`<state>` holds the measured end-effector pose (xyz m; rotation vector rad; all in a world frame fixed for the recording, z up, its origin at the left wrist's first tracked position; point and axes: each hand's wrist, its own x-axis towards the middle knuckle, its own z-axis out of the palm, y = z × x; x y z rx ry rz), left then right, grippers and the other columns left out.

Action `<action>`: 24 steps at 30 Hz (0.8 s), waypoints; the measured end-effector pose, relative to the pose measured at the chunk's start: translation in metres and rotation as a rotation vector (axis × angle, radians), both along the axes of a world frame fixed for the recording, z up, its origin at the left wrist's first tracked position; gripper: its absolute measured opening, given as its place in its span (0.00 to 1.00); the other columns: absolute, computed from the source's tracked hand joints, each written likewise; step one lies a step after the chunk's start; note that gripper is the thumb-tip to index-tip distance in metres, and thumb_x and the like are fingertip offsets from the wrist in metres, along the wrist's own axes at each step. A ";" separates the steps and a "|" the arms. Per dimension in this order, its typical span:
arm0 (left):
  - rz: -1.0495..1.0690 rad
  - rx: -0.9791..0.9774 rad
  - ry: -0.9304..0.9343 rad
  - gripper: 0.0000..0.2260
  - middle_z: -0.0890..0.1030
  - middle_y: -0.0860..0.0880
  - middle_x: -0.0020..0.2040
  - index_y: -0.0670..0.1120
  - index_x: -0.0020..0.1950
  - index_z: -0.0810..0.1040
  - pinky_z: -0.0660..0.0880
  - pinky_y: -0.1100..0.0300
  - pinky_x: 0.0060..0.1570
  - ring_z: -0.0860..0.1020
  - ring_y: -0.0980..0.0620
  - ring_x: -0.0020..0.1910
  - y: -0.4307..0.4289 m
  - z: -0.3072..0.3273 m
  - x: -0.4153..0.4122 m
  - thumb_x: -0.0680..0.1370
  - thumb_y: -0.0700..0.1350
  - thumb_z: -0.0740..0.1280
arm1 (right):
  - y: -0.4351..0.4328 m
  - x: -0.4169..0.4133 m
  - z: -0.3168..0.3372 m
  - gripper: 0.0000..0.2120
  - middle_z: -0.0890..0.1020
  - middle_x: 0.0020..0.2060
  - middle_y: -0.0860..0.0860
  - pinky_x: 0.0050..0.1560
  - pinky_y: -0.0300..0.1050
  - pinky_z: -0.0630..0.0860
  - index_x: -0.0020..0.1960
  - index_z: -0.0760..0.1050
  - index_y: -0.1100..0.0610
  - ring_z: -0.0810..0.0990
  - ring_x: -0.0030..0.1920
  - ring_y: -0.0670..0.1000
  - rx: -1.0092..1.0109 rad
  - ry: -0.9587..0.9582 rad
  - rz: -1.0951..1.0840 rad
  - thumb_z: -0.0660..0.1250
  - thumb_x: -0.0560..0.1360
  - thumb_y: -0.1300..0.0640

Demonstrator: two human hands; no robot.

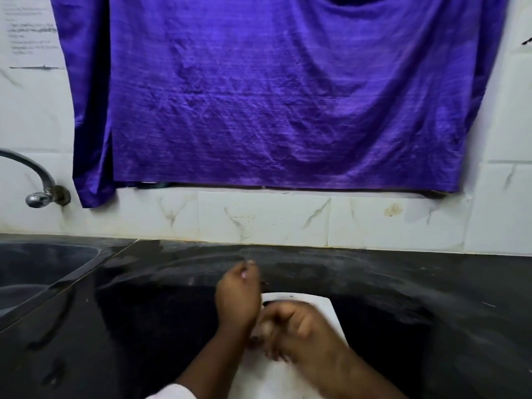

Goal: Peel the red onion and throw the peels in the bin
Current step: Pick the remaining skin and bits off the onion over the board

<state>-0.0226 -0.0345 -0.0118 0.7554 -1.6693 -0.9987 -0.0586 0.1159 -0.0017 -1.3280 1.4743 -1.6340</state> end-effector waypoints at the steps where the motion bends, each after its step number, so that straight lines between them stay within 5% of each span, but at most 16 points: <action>1: -0.023 0.046 0.045 0.21 0.78 0.50 0.27 0.45 0.32 0.76 0.71 0.53 0.35 0.77 0.47 0.31 -0.007 -0.001 0.000 0.85 0.45 0.62 | -0.001 0.006 -0.004 0.06 0.83 0.34 0.58 0.34 0.37 0.75 0.41 0.83 0.52 0.79 0.30 0.45 0.016 0.047 0.005 0.71 0.75 0.62; 3: -0.185 0.145 0.150 0.21 0.77 0.51 0.28 0.46 0.32 0.75 0.68 0.57 0.34 0.73 0.49 0.30 0.002 -0.001 -0.003 0.85 0.43 0.61 | -0.004 -0.001 -0.006 0.07 0.84 0.35 0.59 0.32 0.37 0.75 0.40 0.83 0.53 0.78 0.28 0.45 -0.055 -0.008 -0.152 0.72 0.74 0.64; 8: -0.299 0.576 0.209 0.18 0.83 0.40 0.45 0.38 0.54 0.81 0.74 0.59 0.35 0.81 0.47 0.38 0.028 -0.004 -0.013 0.83 0.53 0.63 | 0.007 -0.031 -0.005 0.13 0.87 0.40 0.45 0.43 0.40 0.78 0.43 0.86 0.46 0.84 0.39 0.41 -0.034 0.207 -0.456 0.71 0.76 0.64; 11: -0.297 0.669 0.253 0.17 0.83 0.42 0.40 0.40 0.49 0.83 0.73 0.58 0.35 0.80 0.47 0.36 0.027 0.003 -0.006 0.84 0.53 0.63 | 0.003 -0.026 -0.011 0.07 0.84 0.40 0.41 0.46 0.43 0.79 0.40 0.85 0.44 0.83 0.42 0.42 0.008 0.396 -0.556 0.73 0.75 0.54; 15: -0.412 0.653 0.254 0.17 0.82 0.40 0.40 0.45 0.42 0.80 0.77 0.48 0.48 0.81 0.42 0.41 0.031 0.002 -0.001 0.83 0.54 0.64 | 0.001 -0.028 -0.009 0.14 0.84 0.42 0.40 0.47 0.40 0.79 0.45 0.83 0.43 0.83 0.44 0.42 -0.041 0.424 -0.637 0.72 0.71 0.62; 19: -0.493 0.499 0.181 0.21 0.83 0.31 0.48 0.37 0.49 0.77 0.79 0.42 0.56 0.83 0.36 0.47 0.032 -0.001 0.000 0.85 0.54 0.59 | 0.001 -0.026 -0.004 0.15 0.86 0.46 0.43 0.46 0.37 0.79 0.51 0.83 0.44 0.85 0.45 0.47 -0.173 0.325 -0.582 0.75 0.72 0.63; 24: -0.498 0.308 0.111 0.20 0.81 0.34 0.44 0.36 0.48 0.77 0.75 0.48 0.47 0.79 0.44 0.43 0.034 0.000 0.002 0.86 0.51 0.58 | 0.000 -0.029 -0.002 0.12 0.83 0.47 0.42 0.47 0.42 0.81 0.49 0.83 0.44 0.84 0.47 0.47 -0.159 0.419 -0.534 0.75 0.73 0.61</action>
